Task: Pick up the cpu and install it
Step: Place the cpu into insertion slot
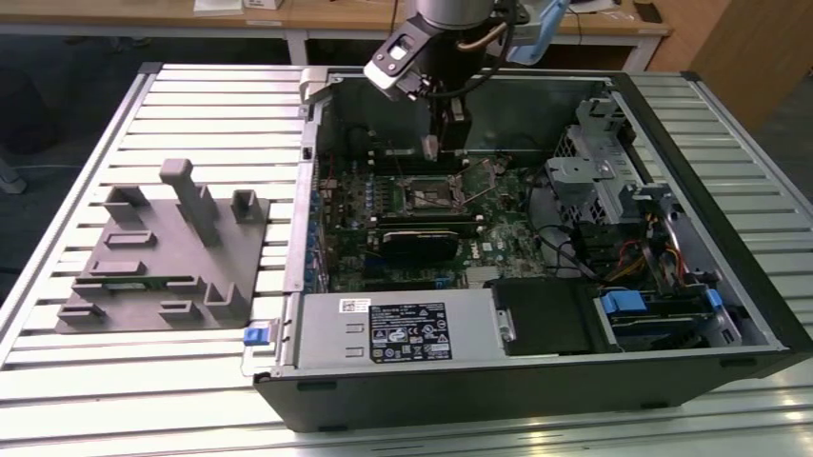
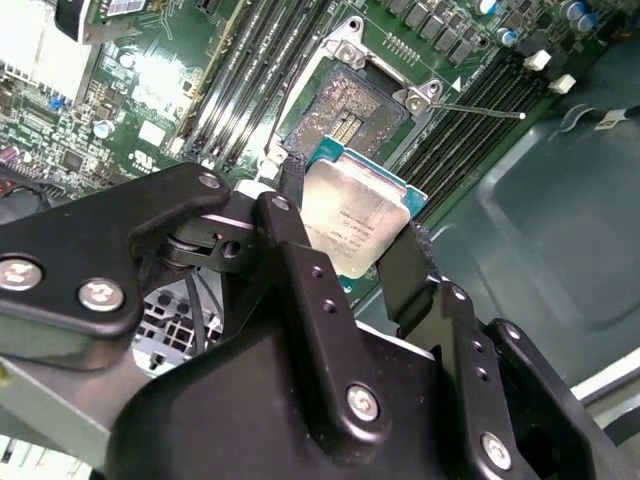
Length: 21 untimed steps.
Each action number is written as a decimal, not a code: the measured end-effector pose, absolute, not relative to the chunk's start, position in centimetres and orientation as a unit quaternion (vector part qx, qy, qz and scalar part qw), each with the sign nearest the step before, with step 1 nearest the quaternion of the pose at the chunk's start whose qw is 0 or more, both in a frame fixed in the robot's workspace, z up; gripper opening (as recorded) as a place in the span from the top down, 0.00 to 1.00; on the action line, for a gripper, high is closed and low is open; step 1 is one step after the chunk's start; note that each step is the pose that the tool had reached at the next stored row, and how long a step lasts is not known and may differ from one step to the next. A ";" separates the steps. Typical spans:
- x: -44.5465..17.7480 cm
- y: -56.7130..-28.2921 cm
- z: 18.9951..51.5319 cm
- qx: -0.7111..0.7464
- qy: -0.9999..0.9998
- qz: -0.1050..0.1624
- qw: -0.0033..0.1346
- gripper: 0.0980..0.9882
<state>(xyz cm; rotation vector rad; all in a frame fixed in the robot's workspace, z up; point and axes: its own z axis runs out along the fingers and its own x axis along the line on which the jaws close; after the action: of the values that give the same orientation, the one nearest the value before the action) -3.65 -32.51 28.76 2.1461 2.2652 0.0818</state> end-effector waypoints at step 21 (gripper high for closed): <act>-3.8 -32.2 26.2 0.693 0.720 0.025 0.011 0.50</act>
<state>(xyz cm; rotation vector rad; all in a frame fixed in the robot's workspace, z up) -3.84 -32.21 26.15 2.1633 2.2472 0.0767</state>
